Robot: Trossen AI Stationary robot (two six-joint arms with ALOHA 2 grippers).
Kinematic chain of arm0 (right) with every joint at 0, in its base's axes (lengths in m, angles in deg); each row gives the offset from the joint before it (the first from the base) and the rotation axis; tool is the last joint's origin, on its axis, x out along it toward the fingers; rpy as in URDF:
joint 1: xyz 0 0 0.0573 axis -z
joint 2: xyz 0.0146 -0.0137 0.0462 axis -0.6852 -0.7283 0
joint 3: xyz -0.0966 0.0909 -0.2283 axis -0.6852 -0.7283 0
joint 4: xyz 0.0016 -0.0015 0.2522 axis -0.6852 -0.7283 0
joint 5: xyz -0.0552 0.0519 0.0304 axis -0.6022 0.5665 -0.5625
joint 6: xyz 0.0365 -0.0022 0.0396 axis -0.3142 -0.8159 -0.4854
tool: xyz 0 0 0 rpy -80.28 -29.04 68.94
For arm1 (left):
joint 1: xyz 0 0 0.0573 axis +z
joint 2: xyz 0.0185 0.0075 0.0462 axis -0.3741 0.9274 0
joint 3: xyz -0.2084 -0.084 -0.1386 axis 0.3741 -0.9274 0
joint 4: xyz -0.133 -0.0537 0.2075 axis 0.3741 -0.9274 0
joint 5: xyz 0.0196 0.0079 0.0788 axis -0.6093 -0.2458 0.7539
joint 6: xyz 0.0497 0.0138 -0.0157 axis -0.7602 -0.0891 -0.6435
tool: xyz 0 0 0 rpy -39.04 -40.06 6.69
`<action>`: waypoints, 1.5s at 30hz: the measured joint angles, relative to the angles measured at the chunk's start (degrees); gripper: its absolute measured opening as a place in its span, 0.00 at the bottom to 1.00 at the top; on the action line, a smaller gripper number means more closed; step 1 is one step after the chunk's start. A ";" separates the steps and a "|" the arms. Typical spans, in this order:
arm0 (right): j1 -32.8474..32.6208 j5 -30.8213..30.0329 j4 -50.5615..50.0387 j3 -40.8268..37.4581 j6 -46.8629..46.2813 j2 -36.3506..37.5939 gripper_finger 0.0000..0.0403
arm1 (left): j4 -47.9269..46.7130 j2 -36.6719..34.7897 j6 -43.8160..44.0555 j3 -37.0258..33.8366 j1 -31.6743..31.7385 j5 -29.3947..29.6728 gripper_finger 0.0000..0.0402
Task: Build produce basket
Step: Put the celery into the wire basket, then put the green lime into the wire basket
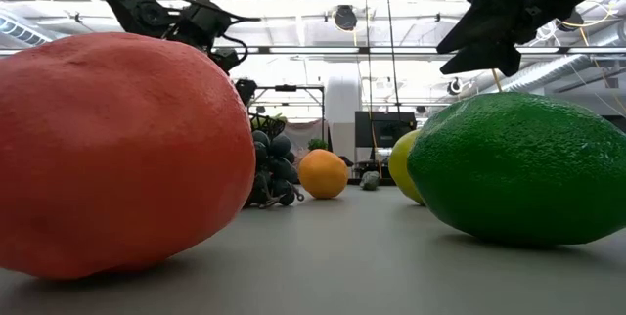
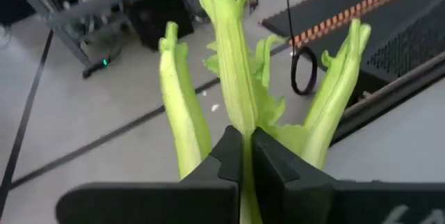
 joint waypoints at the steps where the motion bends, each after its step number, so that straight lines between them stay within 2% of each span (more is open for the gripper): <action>1: 0.00 0.06 -0.06 0.00 0.02 0.00 0.52 | 0.74 -0.38 -0.44 0.00 -0.23 0.00 0.03; 8: -0.02 0.17 -0.26 0.00 0.55 0.00 0.52 | 1.09 -6.61 -0.89 0.00 -1.23 0.67 0.03; 14: -0.02 0.21 -0.30 0.00 0.57 0.00 0.52 | 1.45 -10.33 0.02 0.00 -0.78 8.32 0.04; 19: -0.02 0.23 -0.34 0.00 0.57 0.00 0.52 | 0.29 -10.98 5.30 -0.02 -1.12 12.93 0.06; 27: -0.02 2.22 -0.32 0.00 0.57 0.00 0.52 | 1.10 -10.53 8.88 -0.09 -1.97 12.20 0.09; 39: -0.02 4.74 -0.28 0.00 -0.07 0.00 0.52 | -1.96 -10.55 14.88 -0.09 -1.97 11.47 0.39; 45: -0.02 5.23 -0.28 0.00 -0.07 0.00 0.52 | 1.26 -13.01 9.70 -0.09 -1.84 1.52 0.49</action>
